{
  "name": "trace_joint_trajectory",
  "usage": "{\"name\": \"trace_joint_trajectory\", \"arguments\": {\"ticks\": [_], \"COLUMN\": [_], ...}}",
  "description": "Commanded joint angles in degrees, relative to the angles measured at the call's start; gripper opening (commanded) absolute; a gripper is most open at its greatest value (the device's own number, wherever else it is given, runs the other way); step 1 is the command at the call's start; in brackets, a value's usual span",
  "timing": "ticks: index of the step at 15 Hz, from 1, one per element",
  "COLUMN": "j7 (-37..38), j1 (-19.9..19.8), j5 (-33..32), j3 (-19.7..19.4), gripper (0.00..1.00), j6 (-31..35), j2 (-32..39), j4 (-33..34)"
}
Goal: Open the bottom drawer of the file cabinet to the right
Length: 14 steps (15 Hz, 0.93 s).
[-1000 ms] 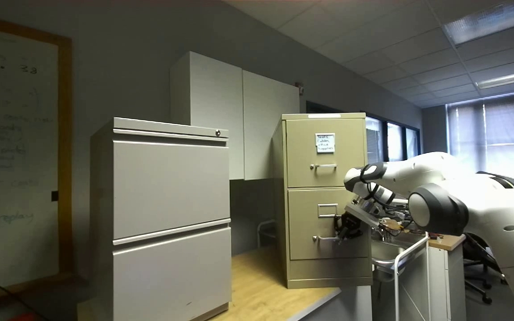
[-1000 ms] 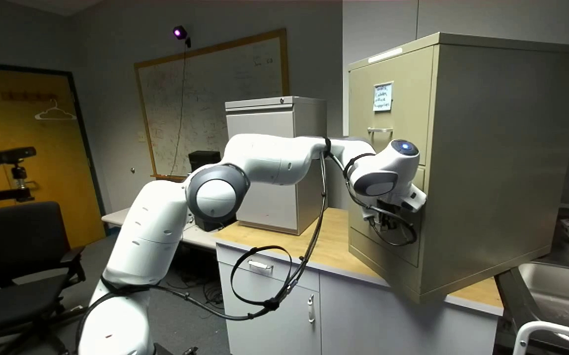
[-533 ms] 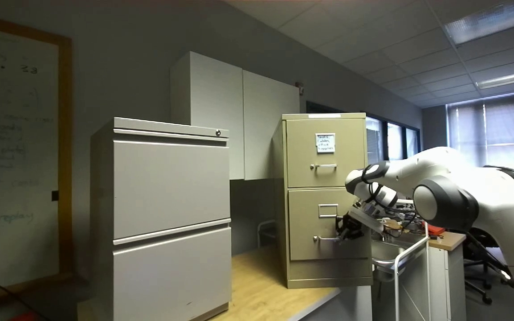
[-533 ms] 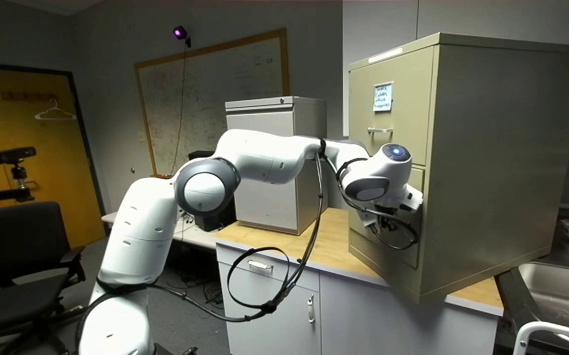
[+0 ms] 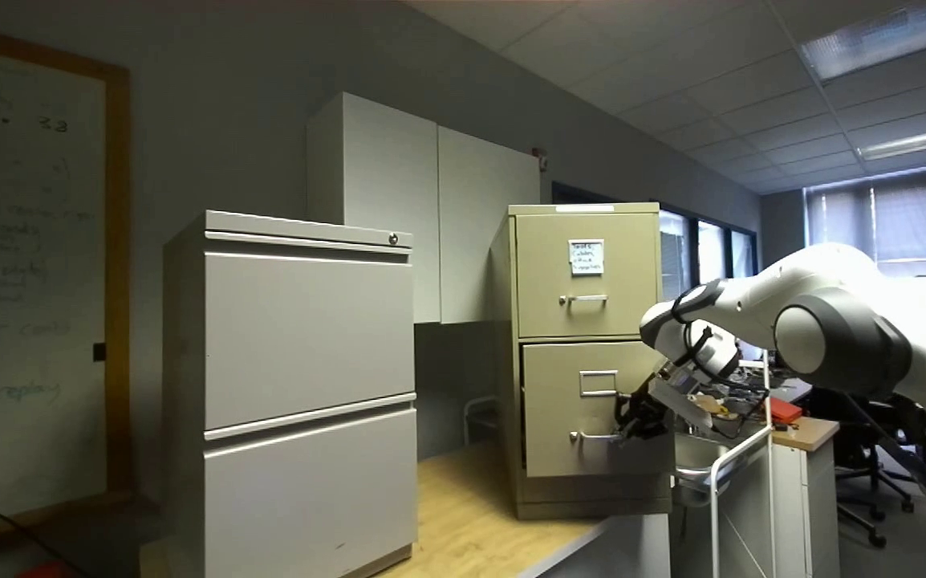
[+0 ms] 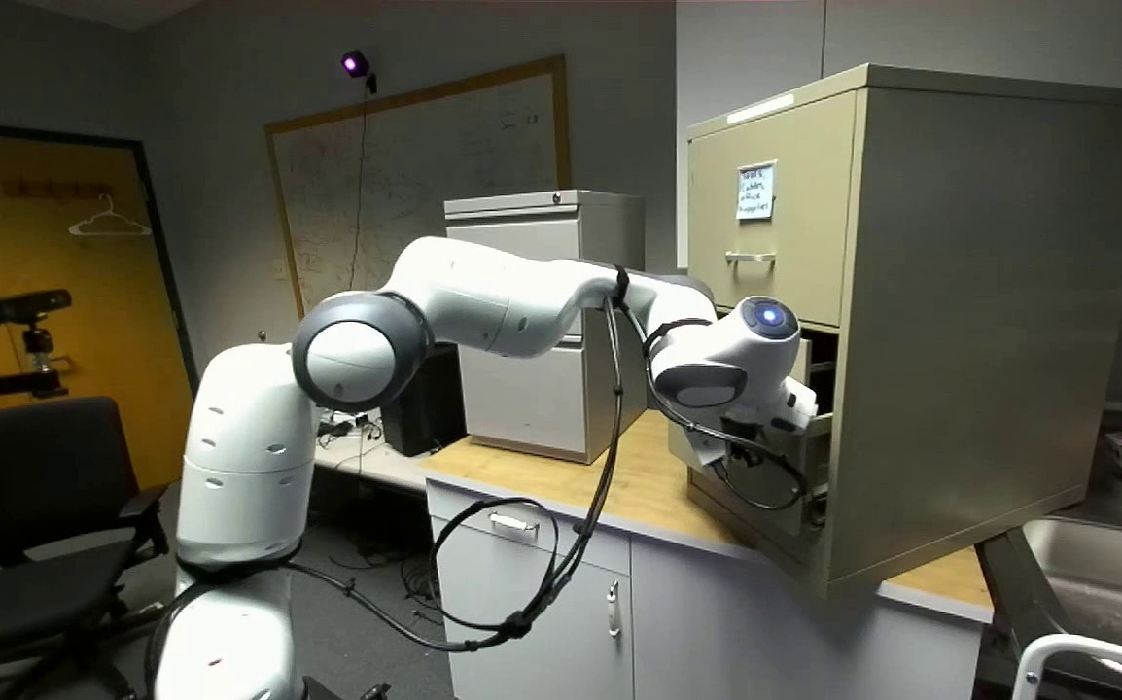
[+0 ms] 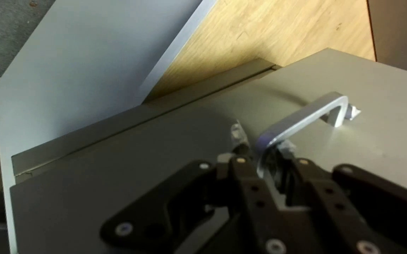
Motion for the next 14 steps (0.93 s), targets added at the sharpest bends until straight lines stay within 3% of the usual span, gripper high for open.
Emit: {"name": "trace_joint_trajectory", "arguments": {"ticks": [1,14], "j7": [-9.68,-17.75], "j1": [0.45,4.56], "j5": [-0.88,-1.08], "j3": [-1.20,-6.26], "gripper": [0.05,0.05], "j6": [-3.19,-1.07], "j2": [-7.21,-24.94], "j4": [-12.85,-35.69]}}
